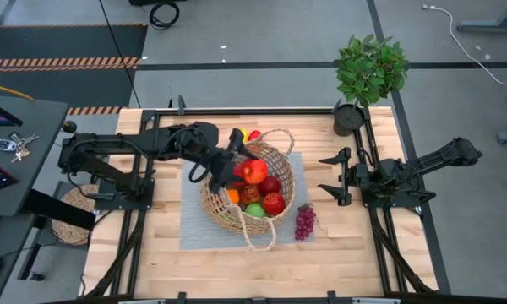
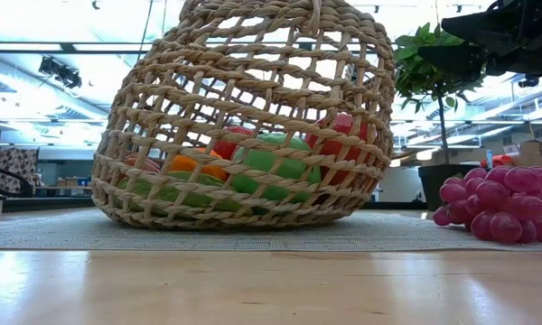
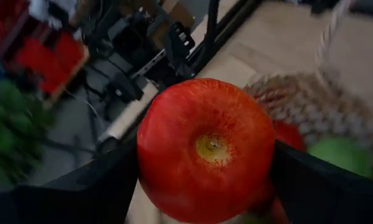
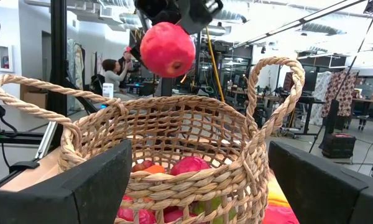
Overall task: Build produce basket
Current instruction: Put the red apple into the mesh basket
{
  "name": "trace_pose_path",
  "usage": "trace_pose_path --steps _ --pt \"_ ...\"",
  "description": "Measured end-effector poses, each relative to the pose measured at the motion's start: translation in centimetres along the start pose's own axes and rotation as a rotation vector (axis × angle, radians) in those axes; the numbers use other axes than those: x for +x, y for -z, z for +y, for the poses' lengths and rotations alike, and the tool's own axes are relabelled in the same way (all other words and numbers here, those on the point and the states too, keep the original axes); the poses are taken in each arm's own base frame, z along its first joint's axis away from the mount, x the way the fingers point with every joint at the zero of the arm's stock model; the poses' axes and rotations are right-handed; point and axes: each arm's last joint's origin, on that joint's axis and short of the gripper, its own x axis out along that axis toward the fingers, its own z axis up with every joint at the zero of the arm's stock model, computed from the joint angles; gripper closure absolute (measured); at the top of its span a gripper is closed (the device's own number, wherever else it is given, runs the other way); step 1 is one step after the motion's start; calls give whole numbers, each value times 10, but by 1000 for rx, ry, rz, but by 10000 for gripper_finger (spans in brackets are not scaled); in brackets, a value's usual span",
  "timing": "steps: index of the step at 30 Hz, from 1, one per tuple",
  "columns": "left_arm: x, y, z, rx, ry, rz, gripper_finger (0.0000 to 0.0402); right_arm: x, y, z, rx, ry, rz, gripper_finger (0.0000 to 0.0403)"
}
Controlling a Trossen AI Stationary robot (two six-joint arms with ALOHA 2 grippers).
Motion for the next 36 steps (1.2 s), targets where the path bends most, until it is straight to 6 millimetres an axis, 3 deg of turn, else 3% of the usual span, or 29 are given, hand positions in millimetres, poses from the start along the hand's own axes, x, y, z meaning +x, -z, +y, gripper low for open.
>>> trace_pose_path --steps 14,21,30,36 --pt "0 0 1 789 -11 25 76 0 0 0 0 0 0 23" --pt "0 -2 3 1011 -40 17 76 0 0 0 0 0 0 23" --pt "0 -1 3 923 -38 17 55 0 0 0 0 0 0 23" --pt "0 -1 3 516 -38 9 52 0 0 0 0 0 0 23"
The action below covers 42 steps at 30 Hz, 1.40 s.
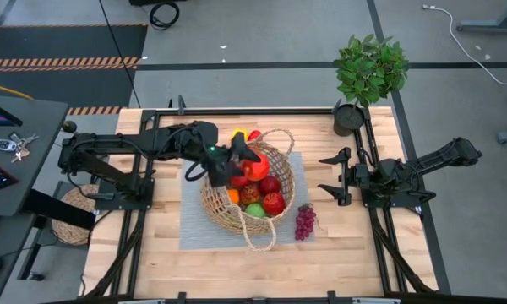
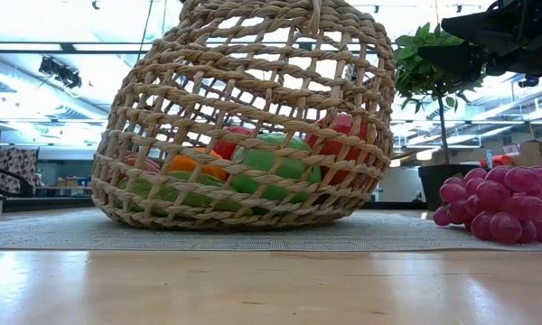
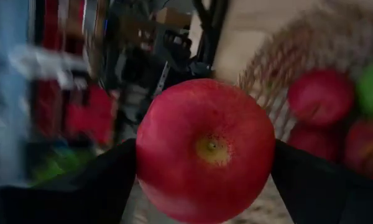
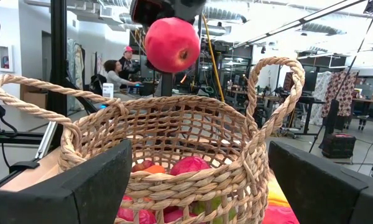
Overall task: Build produce basket
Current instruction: Put the red apple into the mesh basket
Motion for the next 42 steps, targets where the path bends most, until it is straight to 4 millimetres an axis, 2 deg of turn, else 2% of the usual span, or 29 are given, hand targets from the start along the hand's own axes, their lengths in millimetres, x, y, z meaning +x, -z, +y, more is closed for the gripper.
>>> trace_pose_path --steps 10,29,36,39,42 --pt "0 0 0 -954 1 -1 51 0 0 0 0 0 0 23" --pt "0 0 0 -2420 3 -1 51 0 0 0 0 0 0 23" --pt "0 0 0 -2787 2 -1 51 0 0 0 0 0 0 23" --pt "0 0 0 -2873 2 -2 51 0 0 0 0 0 0 23" --pt "0 0 0 -2887 2 -1 51 0 0 0 0 0 0 23"
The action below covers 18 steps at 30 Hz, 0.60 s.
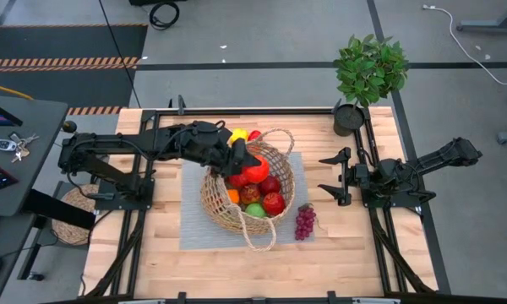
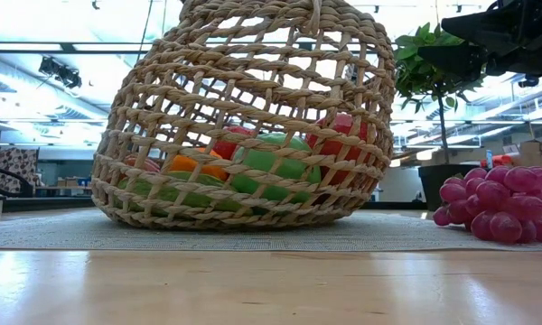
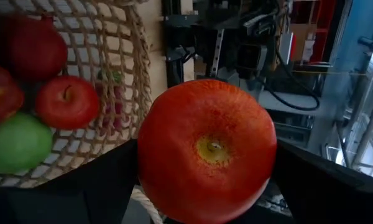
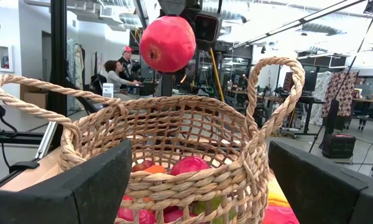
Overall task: Build produce basket
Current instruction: Put the red apple into the mesh basket
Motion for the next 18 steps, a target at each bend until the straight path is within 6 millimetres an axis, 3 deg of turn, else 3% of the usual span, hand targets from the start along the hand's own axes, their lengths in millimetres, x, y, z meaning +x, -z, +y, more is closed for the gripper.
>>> trace_pose_path --steps 6,18 --pt "0 0 0 153 0 0 51 0 0 0 0 0 0 23" --pt "0 0 0 1140 -1 0 51 0 0 0 0 0 0 23"
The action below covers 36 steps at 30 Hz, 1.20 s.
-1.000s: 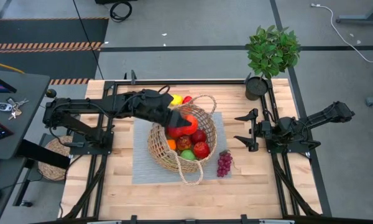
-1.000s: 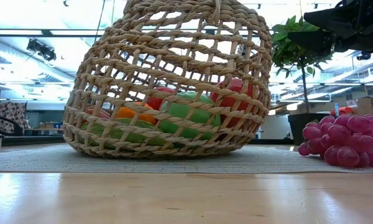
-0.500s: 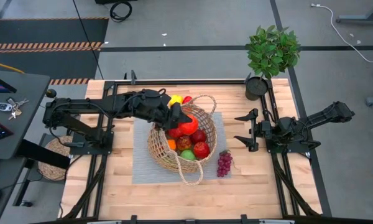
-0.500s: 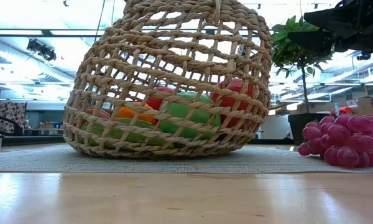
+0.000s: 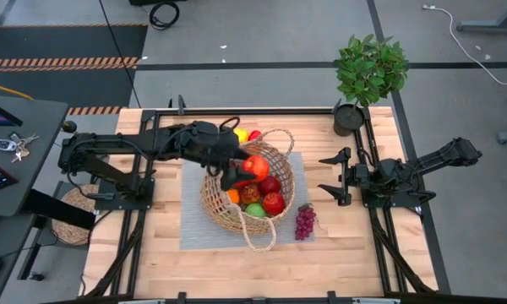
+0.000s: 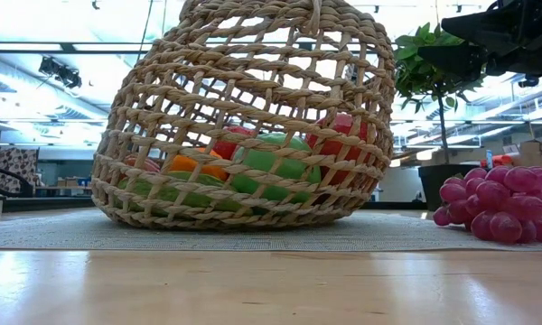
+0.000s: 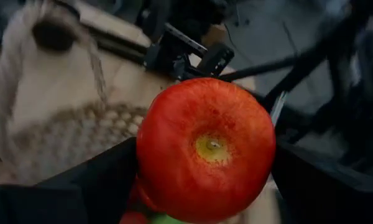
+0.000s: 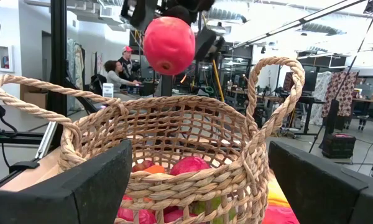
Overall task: Build produce basket
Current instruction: Put the red apple into the mesh basket
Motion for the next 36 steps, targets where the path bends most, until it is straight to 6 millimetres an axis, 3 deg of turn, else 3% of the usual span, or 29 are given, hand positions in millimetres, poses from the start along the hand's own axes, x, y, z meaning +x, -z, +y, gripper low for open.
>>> trace_pose_path --steps 4,9,14,19,25,36 --pt "0 0 0 202 0 0 51 0 0 0 0 0 0 23" --pt "0 1 0 27 20 20 51 0 0 0 0 0 0 23" --pt "-1 9 1 -33 114 147 51 0 0 0 0 0 0 23" --pt "-2 20 -1 -39 124 257 51 0 0 0 0 0 0 23" --pt "-2 21 -1 -1 118 256 51 0 0 0 0 0 0 23" --pt "-2 10 9 198 -281 51 51 0 0 0 0 0 0 23"
